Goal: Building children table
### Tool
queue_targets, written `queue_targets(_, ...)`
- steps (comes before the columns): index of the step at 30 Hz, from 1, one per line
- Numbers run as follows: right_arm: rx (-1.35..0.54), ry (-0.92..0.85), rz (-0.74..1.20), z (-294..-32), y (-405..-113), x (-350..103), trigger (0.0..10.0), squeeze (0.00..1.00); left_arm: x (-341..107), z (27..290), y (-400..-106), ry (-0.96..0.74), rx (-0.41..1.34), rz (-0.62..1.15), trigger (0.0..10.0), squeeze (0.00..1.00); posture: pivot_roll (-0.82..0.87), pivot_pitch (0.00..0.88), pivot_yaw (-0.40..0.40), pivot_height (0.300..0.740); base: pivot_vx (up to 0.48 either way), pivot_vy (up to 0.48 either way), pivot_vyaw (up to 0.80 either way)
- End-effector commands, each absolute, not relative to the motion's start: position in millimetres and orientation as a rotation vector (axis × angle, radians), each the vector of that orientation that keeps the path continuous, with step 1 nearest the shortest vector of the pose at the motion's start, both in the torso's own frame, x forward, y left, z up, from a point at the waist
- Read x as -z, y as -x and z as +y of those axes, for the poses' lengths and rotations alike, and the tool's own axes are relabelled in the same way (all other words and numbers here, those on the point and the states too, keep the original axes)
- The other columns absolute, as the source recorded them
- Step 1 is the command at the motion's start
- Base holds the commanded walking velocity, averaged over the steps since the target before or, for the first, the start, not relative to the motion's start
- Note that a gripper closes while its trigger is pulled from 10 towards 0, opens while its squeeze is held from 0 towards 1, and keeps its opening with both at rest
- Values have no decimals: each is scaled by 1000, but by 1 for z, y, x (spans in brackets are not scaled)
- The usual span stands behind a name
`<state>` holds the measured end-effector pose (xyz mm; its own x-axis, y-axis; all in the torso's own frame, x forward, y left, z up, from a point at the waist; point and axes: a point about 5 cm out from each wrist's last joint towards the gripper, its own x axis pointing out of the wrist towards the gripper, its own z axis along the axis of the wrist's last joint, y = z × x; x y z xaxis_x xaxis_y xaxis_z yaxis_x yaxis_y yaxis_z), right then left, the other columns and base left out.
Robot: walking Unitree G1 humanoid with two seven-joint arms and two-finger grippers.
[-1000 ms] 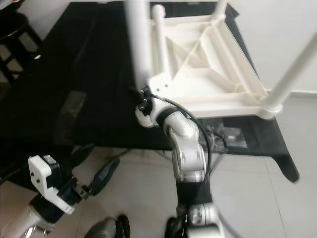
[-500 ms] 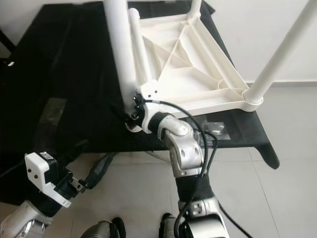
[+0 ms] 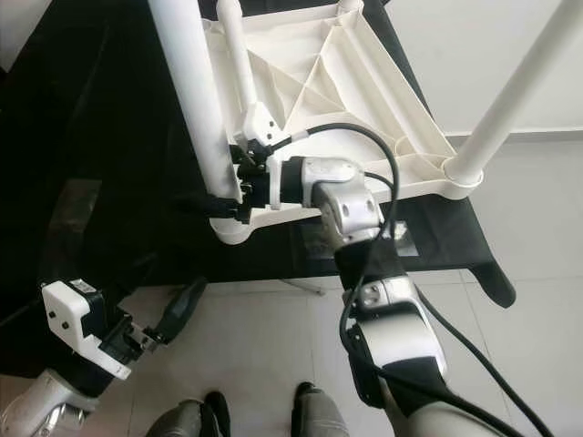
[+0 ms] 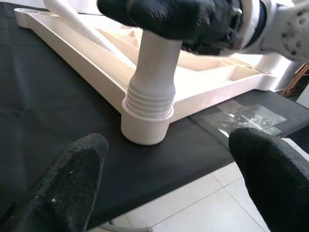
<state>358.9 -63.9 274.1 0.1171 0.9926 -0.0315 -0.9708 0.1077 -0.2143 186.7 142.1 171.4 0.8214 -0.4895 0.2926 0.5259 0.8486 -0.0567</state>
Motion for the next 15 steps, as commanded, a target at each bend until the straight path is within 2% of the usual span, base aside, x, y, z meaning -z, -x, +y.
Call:
queue_targets(1, -1490, 207, -139, -57, -359, -275, 10000, 0, -167, 143, -184, 141, 533, -256, 10000, 0, -7, 280, 16, 740, 0, 0, 0)
queue_targets(2, -1511, 208, -138, -56, -360, -275, 0, 0, -167, 143, -183, 139, 534, -256, 10000, 0, -5, 280, 17, 740, 0, 0, 0)
queue_targets(9, -1561, 216, -139, -58, -365, -278, 0, 0, -167, 143, -182, 136, 534, -255, 10000, 0, -5, 282, 15, 740, 0, 0, 0)
queue_targets(13, -1523, 216, -141, -62, -367, -276, 0, 0, -167, 143, -183, 136, 534, -256, 10000, 0, -10, 282, 16, 740, 0, 0, 0)
queue_targets(15, -1445, 219, -147, -68, -370, -273, 0, 0, -167, 142, -183, 137, 535, -256, 10000, 0, -17, 281, 10, 740, 0, 0, 0)
